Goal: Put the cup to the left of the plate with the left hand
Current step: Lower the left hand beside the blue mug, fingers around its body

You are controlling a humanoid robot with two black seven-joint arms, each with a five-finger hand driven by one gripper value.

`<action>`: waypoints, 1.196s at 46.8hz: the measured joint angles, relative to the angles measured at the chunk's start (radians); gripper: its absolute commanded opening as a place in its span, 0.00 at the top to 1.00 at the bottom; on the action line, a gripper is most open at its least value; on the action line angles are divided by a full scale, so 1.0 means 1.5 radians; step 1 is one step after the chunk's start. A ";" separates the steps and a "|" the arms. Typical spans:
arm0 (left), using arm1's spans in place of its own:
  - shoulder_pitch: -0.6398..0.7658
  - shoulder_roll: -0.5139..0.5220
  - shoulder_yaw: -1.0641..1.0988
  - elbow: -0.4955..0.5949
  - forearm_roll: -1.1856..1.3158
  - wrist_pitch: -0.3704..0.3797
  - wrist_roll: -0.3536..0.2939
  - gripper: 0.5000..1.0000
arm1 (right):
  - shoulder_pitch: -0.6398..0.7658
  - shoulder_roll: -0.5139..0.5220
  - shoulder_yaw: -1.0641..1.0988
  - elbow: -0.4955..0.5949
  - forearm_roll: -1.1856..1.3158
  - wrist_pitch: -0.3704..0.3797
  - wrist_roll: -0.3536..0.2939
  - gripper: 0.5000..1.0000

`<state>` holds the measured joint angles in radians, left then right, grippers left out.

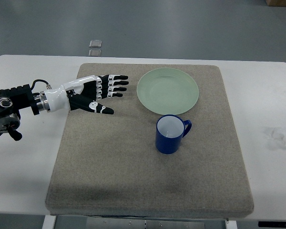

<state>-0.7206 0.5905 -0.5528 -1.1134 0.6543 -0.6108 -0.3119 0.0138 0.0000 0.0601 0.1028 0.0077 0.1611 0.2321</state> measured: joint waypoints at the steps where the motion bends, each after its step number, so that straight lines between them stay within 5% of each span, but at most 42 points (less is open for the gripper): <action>1: 0.001 -0.002 0.000 -0.002 0.004 0.000 0.000 0.00 | 0.000 0.000 0.000 0.000 0.000 0.000 0.000 0.14; 27: 0.017 -0.099 0.000 -0.011 0.084 0.000 0.001 0.00 | 0.000 0.000 0.000 0.000 0.000 0.000 0.000 0.14; 56: 0.021 -0.133 0.019 0.003 0.089 0.004 0.001 0.00 | 0.000 0.000 0.000 0.000 0.000 0.000 0.000 0.14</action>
<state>-0.6893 0.3911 -0.5248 -1.1084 0.7885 -0.6049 -0.3098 0.0138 0.0000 0.0598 0.1028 0.0077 0.1613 0.2319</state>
